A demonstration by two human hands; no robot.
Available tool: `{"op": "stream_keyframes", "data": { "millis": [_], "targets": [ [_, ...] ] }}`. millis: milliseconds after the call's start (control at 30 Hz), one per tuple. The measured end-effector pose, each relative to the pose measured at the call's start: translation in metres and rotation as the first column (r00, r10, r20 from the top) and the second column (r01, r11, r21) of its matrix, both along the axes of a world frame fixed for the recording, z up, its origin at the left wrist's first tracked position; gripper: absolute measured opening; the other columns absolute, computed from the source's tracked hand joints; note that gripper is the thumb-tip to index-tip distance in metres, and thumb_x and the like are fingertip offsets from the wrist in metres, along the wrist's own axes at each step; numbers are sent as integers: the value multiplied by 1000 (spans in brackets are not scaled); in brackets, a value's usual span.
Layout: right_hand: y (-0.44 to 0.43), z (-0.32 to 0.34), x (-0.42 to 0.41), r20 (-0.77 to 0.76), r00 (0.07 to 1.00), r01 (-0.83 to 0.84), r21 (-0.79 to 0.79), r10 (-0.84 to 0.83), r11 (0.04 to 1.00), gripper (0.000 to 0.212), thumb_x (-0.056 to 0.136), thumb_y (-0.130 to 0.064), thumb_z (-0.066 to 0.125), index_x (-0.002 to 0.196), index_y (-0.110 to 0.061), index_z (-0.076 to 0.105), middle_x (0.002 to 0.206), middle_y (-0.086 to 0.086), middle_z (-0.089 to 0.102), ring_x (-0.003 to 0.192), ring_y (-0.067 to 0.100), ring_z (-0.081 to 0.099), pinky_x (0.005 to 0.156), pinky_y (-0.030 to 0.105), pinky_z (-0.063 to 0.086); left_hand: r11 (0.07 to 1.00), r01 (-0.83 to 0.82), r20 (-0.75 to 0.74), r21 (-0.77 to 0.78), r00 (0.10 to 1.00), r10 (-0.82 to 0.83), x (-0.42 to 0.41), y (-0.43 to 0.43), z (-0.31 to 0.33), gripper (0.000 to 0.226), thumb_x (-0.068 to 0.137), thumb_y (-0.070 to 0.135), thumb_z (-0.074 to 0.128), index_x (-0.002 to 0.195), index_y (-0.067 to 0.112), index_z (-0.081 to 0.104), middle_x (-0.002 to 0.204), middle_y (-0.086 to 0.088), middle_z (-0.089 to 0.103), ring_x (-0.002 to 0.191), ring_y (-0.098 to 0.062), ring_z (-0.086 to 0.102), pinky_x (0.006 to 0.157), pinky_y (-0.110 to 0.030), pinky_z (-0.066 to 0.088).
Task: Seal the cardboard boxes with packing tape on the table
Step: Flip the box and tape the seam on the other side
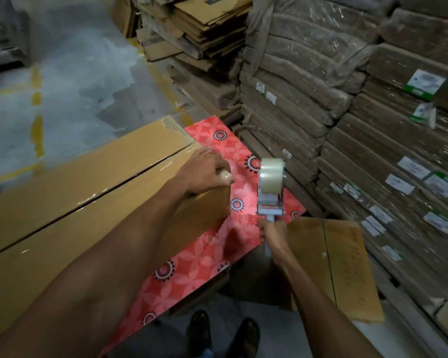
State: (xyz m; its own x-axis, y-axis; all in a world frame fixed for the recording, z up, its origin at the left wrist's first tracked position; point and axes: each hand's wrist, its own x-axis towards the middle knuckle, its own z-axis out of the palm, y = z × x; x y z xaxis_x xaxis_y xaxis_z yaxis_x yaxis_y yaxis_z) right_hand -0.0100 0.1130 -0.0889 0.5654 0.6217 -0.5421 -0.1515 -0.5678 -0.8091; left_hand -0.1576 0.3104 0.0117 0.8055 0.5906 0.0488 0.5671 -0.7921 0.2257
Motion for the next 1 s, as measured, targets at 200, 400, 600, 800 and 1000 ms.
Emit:
{"op": "stream_keyframes", "data": {
  "millis": [200,400,600,800,1000],
  "targets": [
    [37,-15,40,398,852,-253,-257,341,933,22,82,-10,72,101,-5,62,90,11,65,71,24,63,49,27,45,998,-62,-11,30,998,63,3,-15,-8,36,81,58,62,100,28,70,99,6,58,109,-17,52,120,-42,18],
    [42,-45,44,405,731,-364,-448,549,816,21,91,-12,67,108,1,67,99,10,63,89,24,63,75,35,55,999,-41,-115,27,992,44,-1,-26,-6,57,78,74,60,116,32,68,126,2,58,129,-18,44,122,-41,8],
    [89,58,20,812,347,-177,-434,469,883,15,83,-23,63,91,-11,69,97,14,69,94,36,65,81,37,49,974,-194,228,-120,949,217,-28,14,12,60,98,64,38,142,25,47,151,-3,42,137,-20,39,118,-52,25],
    [190,161,-58,796,424,-663,-52,432,747,26,93,-6,52,111,-3,70,108,14,72,98,29,67,86,38,55,917,-398,43,-43,916,399,-89,116,0,66,104,53,27,156,12,27,162,-8,30,150,-25,25,122,-47,18],
    [285,125,-101,764,249,-804,-179,595,567,43,97,-5,47,136,11,48,140,30,52,132,40,49,112,40,34,911,-397,58,-109,913,405,-93,170,-2,63,95,61,11,126,28,55,123,-13,66,114,-38,61,91,-48,51]
  ]
}}
